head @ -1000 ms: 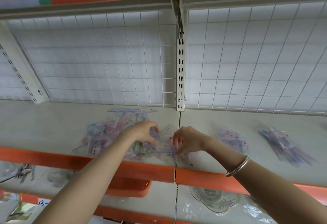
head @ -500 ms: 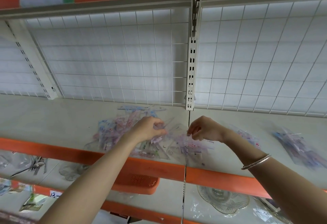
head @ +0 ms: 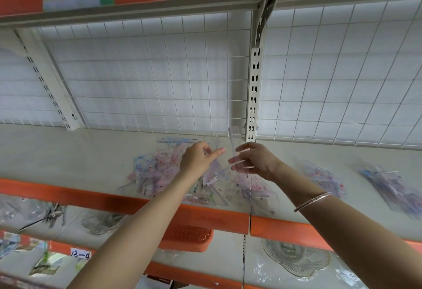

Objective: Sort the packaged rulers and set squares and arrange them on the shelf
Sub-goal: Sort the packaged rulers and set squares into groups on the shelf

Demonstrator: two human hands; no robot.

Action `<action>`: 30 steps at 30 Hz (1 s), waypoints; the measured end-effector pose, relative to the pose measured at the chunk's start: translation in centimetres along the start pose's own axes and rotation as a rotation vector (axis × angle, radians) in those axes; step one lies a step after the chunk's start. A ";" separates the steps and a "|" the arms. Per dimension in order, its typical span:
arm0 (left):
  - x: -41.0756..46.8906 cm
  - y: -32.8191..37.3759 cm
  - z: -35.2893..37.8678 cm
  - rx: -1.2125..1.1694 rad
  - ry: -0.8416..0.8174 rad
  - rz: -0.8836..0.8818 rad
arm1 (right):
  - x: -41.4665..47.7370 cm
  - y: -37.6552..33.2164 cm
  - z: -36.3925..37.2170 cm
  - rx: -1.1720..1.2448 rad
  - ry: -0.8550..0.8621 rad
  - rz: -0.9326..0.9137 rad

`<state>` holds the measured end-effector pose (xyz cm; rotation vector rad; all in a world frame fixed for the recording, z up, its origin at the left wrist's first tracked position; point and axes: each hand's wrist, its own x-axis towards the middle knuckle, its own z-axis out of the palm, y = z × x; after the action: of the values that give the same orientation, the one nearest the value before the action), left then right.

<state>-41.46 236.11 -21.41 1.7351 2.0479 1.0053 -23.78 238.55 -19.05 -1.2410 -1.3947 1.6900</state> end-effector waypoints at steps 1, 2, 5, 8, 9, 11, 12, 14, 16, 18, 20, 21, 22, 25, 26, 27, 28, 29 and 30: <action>0.0 -0.1 0.1 -0.030 -0.008 -0.014 | 0.1 0.2 0.3 0.021 0.009 -0.006; 0.1 -0.2 0.3 -0.071 -0.019 -0.031 | 0.2 0.3 0.6 0.044 0.015 -0.006; 0.4 -0.3 0.4 -0.226 -0.054 -0.099 | 0.2 0.5 1.5 0.126 0.020 0.022; 0.8 -0.1 0.5 -0.263 -0.017 -0.115 | 0.2 0.3 2.6 0.201 -0.044 0.020; 0.9 0.1 0.5 -0.274 0.007 -0.128 | 0.2 0.2 3.0 0.209 -0.072 0.015; 1.0 0.4 0.7 -0.321 0.043 -0.166 | 0.3 0.2 3.8 0.202 -0.106 0.006; 1.0 0.5 0.7 -0.362 0.050 -0.192 | 0.4 0.2 4.1 0.194 -0.108 0.003; 1.1 1.0 0.6 -0.461 0.036 -0.259 | 0.7 0.3 4.7 0.184 -0.083 0.004; 1.2 1.4 0.4 -0.573 -0.012 -0.335 | 1.1 0.4 4.9 0.175 -0.037 0.014; 1.4 1.3 -0.2 -0.560 -0.038 -0.362 | 1.5 0.5 4.5 0.138 0.047 0.015; 1.4 0.6 -0.6 -0.407 -0.042 -0.273 | 1.9 0.6 3.6 0.090 0.158 -0.003; 1.3 0.0 -0.8 -0.281 -0.056 -0.211 | 2.1 0.5 3.1 0.068 0.207 -0.014; 1.3 -0.5 -0.9 -0.147 -0.085 -0.168 | 2.2 0.5 2.6 0.047 0.247 -0.024; 1.0 -1.3 -0.5 0.177 -0.218 -0.154 | 2.5 0.5 1.4 -0.006 0.315 -0.039; 1.1 -1.5 0.0 0.245 -0.259 -0.172 | 2.5 0.5 1.0 -0.012 0.320 -0.039; 1.0 -1.5 0.5 0.302 -0.300 -0.210 | 2.5 0.6 0.8 -0.016 0.321 -0.037; 0.8 -1.3 0.9 0.358 -0.329 -0.247 | 2.5 0.7 0.6 -0.019 0.320 -0.033; 0.6 -1.0 1.2 0.413 -0.337 -0.275 | 2.4 0.8 0.4 -0.025 0.320 -0.029; 0.5 -0.7 1.5 0.459 -0.326 -0.290 | 2.4 0.9 0.2 -0.032 0.320 -0.025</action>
<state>-41.15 237.02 -22.81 1.5893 2.3294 0.1572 -24.71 240.36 -20.55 -1.4328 -1.2401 1.3836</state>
